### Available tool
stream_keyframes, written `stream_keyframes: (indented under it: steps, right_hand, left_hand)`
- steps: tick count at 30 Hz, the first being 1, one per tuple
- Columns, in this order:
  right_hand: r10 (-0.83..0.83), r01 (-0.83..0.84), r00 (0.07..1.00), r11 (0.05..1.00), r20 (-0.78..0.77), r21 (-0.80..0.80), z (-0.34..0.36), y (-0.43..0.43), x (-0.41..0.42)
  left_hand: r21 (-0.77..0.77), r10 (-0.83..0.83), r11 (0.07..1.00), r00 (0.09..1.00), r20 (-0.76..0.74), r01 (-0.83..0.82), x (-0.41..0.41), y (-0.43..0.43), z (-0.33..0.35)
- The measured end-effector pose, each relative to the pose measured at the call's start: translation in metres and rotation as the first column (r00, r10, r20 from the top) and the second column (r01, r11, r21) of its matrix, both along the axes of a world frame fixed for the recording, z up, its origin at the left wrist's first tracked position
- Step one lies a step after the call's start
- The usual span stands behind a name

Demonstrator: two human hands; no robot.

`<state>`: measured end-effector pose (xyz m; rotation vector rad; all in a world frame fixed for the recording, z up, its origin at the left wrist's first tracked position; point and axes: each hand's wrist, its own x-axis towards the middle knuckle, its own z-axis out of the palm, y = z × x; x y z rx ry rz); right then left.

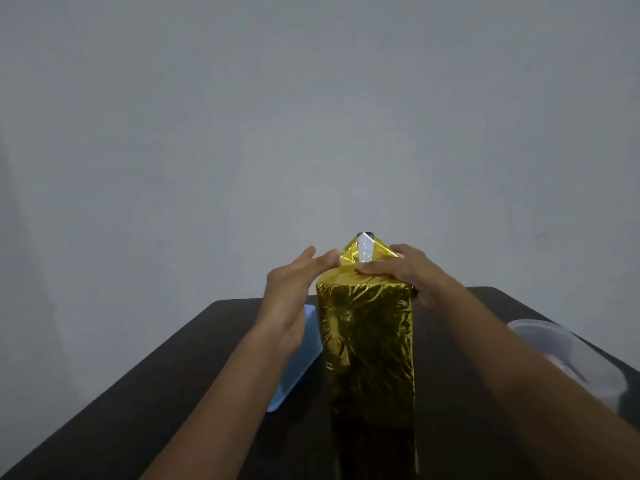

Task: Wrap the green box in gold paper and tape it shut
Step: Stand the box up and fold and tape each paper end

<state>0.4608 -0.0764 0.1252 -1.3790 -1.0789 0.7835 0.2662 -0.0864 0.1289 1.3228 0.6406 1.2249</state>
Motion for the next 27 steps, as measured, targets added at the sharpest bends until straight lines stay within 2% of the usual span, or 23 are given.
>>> stream_keyframes:
  steps: [7, 18, 23, 27]
  right_hand:
    - [-0.052, 0.052, 0.999, 0.999, -0.005, 0.001, 0.0, -0.001, -0.005]
    - [-0.07, 0.07, 0.998, 0.997, -0.004, -0.01, -0.001, 0.002, -0.007]
    - [-0.07, 0.07, 0.997, 0.998, 0.013, -0.008, -0.001, 0.0, -0.008]
    - [-0.081, 0.081, 0.996, 0.997, 0.032, -0.007, -0.001, -0.002, -0.009]
  left_hand:
    - [0.0, 0.168, 0.986, 0.986, -0.022, -0.168, 0.023, 0.007, 0.004]
    - [-0.01, 0.158, 0.987, 0.987, 0.006, -0.158, 0.027, 0.009, -0.004]
    - [0.04, 0.167, 0.985, 0.986, -0.03, -0.166, 0.029, 0.015, -0.01]
    - [0.105, 0.245, 0.966, 0.967, -0.073, -0.236, 0.03, 0.022, -0.015]
